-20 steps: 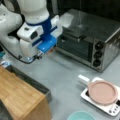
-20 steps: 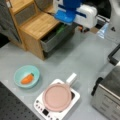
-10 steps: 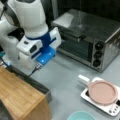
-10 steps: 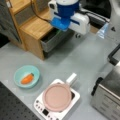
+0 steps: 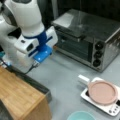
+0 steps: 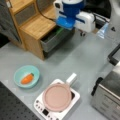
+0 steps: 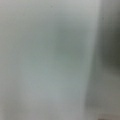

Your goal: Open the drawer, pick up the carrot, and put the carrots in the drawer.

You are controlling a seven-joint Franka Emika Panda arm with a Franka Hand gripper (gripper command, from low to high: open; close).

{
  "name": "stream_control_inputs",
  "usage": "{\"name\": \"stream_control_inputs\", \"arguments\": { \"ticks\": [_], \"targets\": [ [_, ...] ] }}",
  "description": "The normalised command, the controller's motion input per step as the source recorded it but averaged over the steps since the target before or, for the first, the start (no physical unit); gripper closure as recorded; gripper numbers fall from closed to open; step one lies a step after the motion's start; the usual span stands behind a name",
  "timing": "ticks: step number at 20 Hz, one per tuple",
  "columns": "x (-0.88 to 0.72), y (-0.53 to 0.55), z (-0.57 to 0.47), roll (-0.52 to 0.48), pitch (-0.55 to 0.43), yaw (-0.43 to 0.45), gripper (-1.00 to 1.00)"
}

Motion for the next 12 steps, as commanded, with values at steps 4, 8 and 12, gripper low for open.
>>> {"name": "stream_control_inputs", "arguments": {
  "ticks": [4,8,12],
  "targets": [
    [-0.45,-0.07,-0.13,-0.145,-0.173,0.044,-1.0],
    [-0.22,-0.11,-0.12,-0.123,-0.156,0.063,-1.0],
    [-0.02,-0.23,-0.13,-0.094,-0.139,0.121,-1.0]
  ]
}}
